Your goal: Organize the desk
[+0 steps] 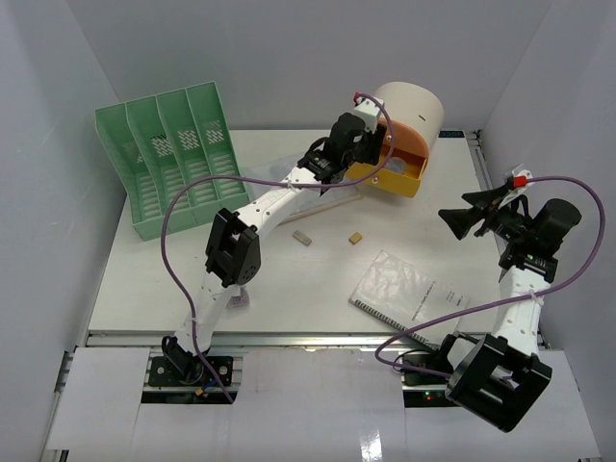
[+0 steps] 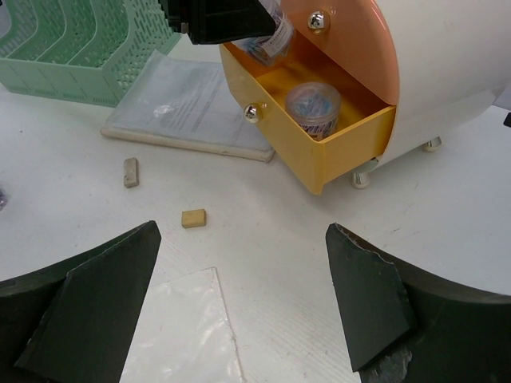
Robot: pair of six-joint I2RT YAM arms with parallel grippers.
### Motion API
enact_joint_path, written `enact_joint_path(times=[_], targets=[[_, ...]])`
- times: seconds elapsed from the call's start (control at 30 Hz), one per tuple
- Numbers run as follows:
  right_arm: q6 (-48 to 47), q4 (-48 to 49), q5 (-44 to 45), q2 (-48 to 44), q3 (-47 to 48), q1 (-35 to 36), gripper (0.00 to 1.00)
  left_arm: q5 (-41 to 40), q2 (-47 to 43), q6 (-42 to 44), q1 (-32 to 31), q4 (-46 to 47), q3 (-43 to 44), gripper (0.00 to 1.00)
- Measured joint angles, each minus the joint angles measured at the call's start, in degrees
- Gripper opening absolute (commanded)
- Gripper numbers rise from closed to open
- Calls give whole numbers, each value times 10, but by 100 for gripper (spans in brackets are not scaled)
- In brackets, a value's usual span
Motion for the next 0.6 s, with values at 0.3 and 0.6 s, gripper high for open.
enact_joint_path(times=[0.3, 0.6], targets=[[15, 19, -12, -4, -7, -12, 91, 5, 24, 7, -15, 7, 0, 11], [30, 28, -17, -4, -10, -20, 91, 16, 31, 10, -17, 16, 0, 15]])
